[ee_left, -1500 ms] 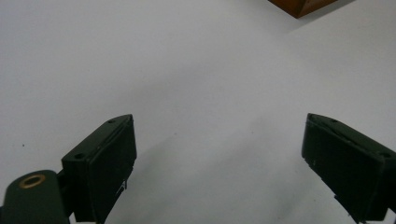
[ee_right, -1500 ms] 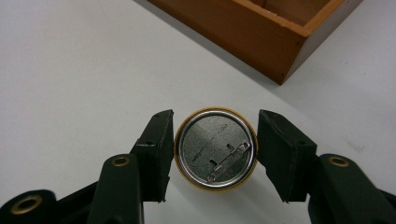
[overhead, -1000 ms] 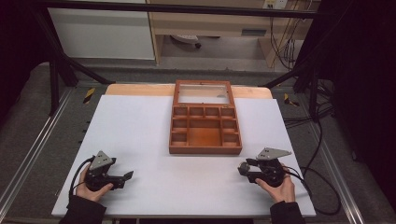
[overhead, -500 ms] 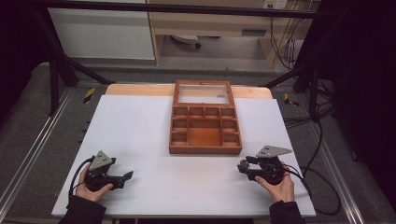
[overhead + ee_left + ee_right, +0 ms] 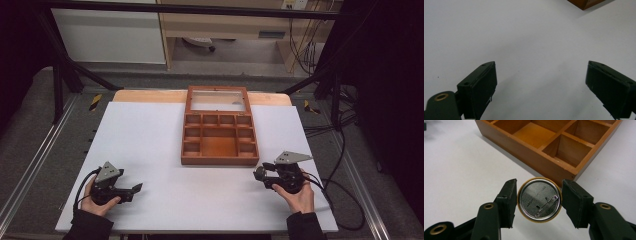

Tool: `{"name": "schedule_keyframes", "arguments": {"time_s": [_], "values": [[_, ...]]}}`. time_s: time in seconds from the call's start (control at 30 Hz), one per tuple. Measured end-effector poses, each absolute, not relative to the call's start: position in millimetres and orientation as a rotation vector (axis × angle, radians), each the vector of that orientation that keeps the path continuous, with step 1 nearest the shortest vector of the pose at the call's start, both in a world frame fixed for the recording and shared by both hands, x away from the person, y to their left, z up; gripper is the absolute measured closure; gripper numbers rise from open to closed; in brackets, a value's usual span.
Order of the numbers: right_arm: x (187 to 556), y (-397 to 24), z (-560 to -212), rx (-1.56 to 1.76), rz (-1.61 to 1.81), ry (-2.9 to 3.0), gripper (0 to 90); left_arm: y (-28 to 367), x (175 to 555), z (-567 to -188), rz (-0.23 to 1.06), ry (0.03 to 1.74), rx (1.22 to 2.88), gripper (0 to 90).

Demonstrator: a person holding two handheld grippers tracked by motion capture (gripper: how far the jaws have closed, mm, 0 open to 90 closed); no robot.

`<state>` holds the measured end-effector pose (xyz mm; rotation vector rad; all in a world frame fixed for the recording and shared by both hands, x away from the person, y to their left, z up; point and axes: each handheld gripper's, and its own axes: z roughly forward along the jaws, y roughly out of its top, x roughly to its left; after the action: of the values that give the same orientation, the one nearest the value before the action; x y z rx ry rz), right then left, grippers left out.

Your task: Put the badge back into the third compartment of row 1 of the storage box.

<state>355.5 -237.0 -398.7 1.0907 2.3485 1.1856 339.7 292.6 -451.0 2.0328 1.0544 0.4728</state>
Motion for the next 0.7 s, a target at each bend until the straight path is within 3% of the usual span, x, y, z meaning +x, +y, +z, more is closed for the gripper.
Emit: {"name": "schedule_keyframes", "arguments": {"time_s": [0.7], "values": [[370.8, -226.7, -384.7, 1.097, 1.212, 2.306, 47.6, 292.6, 339.7, -450.8, 0.473, 1.055, 2.033, 9.6]]}}
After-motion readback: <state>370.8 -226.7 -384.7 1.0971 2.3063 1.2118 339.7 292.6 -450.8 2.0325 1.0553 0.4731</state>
